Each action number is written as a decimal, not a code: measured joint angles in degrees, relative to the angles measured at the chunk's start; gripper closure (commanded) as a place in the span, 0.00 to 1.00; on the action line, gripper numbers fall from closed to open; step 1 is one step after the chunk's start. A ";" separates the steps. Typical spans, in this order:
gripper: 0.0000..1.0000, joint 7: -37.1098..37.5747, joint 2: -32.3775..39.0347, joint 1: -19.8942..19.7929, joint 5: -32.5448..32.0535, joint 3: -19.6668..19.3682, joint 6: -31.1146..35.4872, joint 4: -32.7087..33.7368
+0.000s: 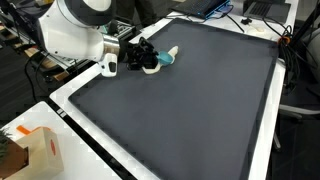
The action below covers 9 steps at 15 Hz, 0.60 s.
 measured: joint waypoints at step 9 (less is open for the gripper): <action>0.75 3.39 -0.79 0.67 -2.51 0.07 0.67 0.29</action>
